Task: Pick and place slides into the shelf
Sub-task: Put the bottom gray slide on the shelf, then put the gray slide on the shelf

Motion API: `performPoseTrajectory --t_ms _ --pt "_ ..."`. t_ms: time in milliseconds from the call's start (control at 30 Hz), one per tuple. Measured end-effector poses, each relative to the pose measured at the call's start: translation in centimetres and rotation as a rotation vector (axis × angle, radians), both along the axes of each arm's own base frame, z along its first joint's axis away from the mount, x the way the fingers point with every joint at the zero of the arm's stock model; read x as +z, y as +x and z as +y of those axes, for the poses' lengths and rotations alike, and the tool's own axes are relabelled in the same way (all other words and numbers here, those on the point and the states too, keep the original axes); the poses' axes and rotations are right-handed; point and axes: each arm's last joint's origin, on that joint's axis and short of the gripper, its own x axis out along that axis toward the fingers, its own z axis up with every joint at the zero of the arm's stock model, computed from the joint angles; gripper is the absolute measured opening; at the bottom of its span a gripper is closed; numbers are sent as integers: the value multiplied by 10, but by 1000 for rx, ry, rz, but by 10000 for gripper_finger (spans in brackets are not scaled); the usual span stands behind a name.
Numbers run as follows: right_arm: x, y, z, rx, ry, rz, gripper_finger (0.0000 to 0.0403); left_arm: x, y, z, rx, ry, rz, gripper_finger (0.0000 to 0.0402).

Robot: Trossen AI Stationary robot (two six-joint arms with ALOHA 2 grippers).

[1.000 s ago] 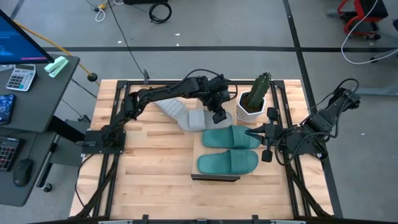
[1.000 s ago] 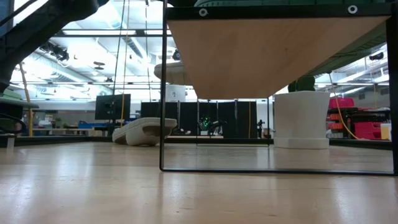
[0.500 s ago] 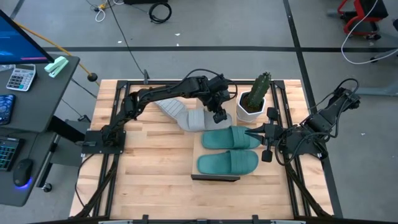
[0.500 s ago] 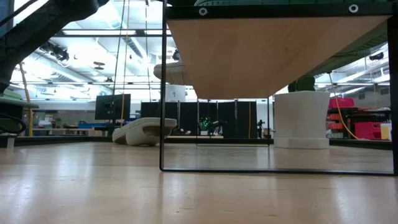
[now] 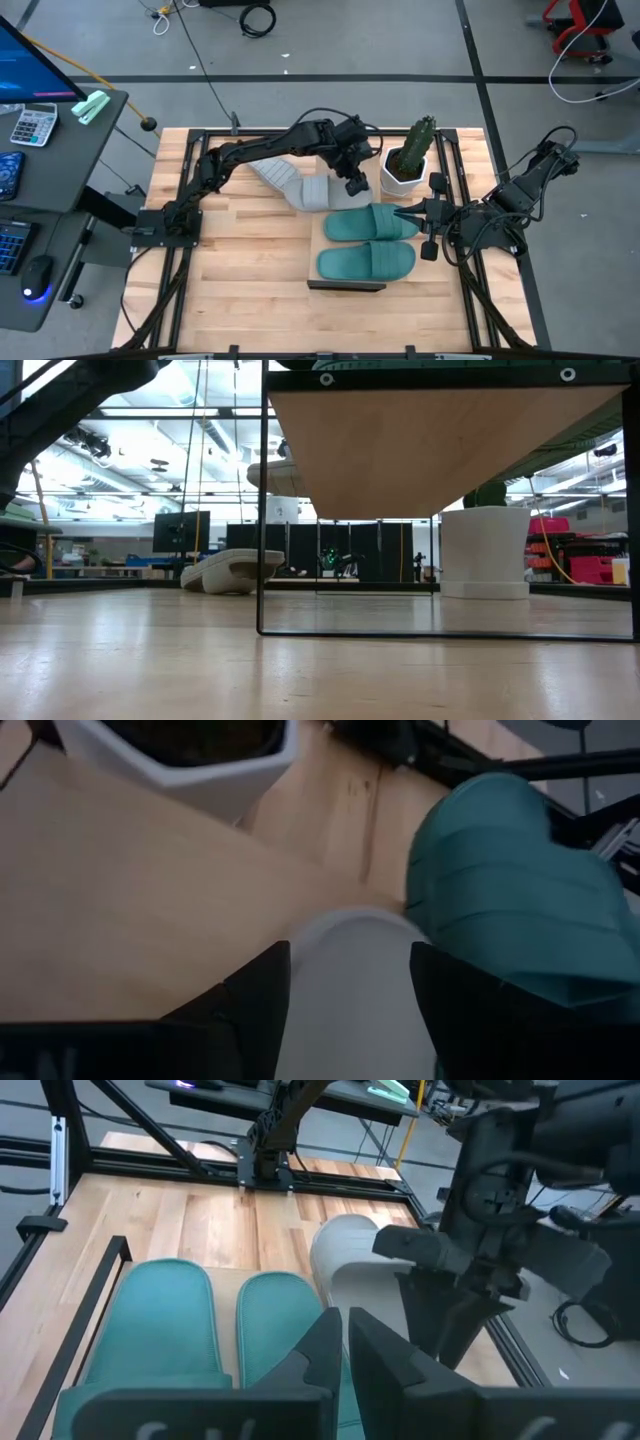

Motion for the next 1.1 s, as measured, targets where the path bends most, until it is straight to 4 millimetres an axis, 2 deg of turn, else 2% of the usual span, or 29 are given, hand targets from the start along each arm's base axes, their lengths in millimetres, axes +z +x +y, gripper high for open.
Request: performPoseTrajectory --t_ms 233,400,500,667,800,933,1100 --pt "0 0 0 0 1 0 30 6 -1 6 15 20 -17 217" --pt "0 0 0 -1 1 0 30 7 -12 20 120 107 61 217" --pt "0 0 0 -3 6 -1 30 10 -25 34 170 169 127 216" --pt "0 0 0 -3 7 0 30 40 -59 59 287 230 159 208" --pt "-1 0 0 -4 4 4 30 52 -89 83 422 217 231 200" --pt "-1 0 0 -5 6 5 30 54 -119 104 511 245 376 192" --pt "-1 0 0 -8 12 5 30 52 -145 119 530 304 536 185"
